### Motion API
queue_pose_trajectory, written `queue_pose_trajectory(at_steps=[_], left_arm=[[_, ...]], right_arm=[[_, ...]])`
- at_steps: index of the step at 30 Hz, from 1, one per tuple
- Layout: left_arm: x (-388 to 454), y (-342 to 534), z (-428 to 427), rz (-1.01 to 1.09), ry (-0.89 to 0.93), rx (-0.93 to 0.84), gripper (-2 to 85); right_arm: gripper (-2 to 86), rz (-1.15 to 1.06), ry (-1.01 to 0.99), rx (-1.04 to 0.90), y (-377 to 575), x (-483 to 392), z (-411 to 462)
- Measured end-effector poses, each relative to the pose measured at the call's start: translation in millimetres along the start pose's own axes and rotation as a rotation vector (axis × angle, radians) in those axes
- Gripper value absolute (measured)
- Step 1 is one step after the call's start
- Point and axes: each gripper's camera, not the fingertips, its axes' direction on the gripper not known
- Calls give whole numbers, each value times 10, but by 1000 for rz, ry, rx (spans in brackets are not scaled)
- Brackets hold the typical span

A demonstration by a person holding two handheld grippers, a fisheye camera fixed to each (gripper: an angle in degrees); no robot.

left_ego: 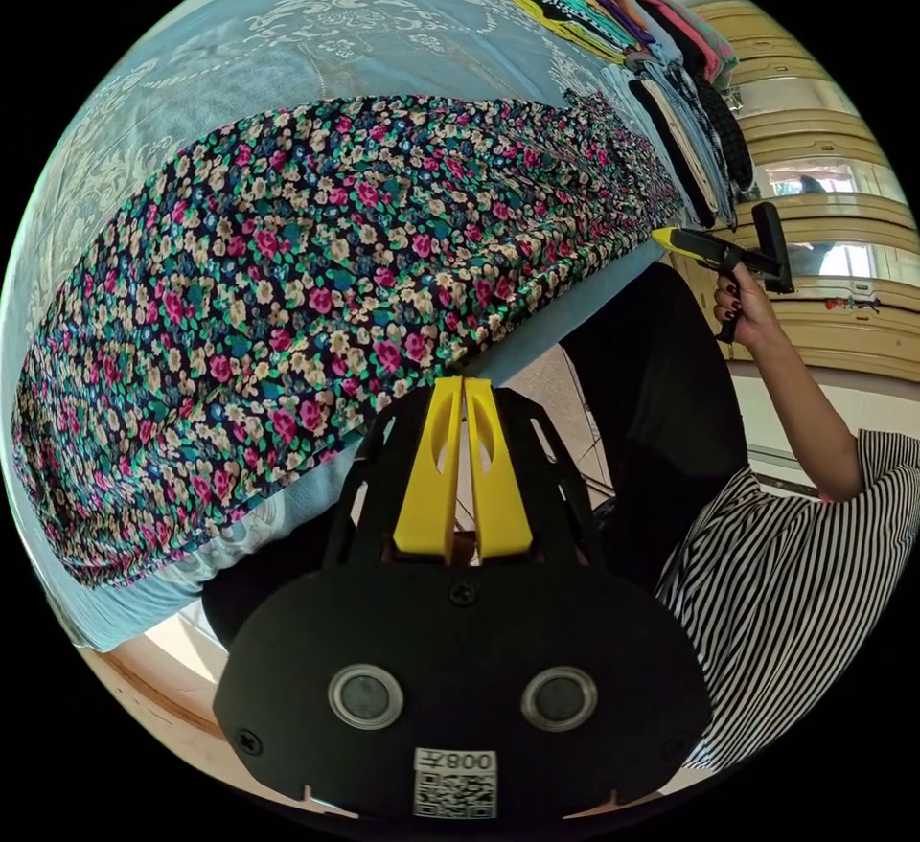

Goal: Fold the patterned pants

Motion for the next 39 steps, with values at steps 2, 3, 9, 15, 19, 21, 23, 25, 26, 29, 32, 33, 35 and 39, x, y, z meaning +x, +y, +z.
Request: queue_pose_trajectory(at_steps=[2, 3, 9, 15, 19, 21, 23, 25, 26, 29, 32, 33, 35, 39], left_arm=[[89, -100, 4, 32, 10, -2, 1], [115, -126, 0, 41, 14, 1, 1], [385, -528, -105, 134, 94, 99, 1], [657, -1246, -97, 205, 158, 143, 1], [905, -1695, -55, 252, 148, 162, 1], [989, -1851, -25, 263, 159, 166, 1], [1068, -2041, 35, 263, 172, 161, 2], [1112, -2177, 95, 257, 177, 151, 2], [1139, -2265, 138, 251, 181, 143, 2], [1220, -2491, 237, 242, 191, 129, 3], [1342, -2746, 318, 251, 197, 121, 2], [1374, -2805, 331, 257, 199, 122, 2], [1529, -3071, 370, 285, 196, 131, 2], [1865, -3535, 426, 363, 166, 153, 2]], right_arm=[[2, 40, -78, 12, 49, 99, -13], [2, 46, -93, 15, 63, 117, -19], [14, 47, -43, 94, 197, 97, -220], [49, -190, 151, 166, -66, -527, -324], [60, -291, 276, 160, -431, -830, -100], [69, -306, 312, 129, -567, -883, 19], [72, -317, 380, 101, -671, -913, 158], [71, -316, 406, 70, -715, -899, 242], [68, -311, 432, 52, -726, -872, 291], [38, -310, 448, 69, -673, -810, 263], [13, -291, 424, 94, -588, -685, 140], [11, -282, 416, 102, -566, -651, 96], [6, -236, 344, 177, -437, -481, -190], [4, -144, 181, 338, -128, -100, -789]])
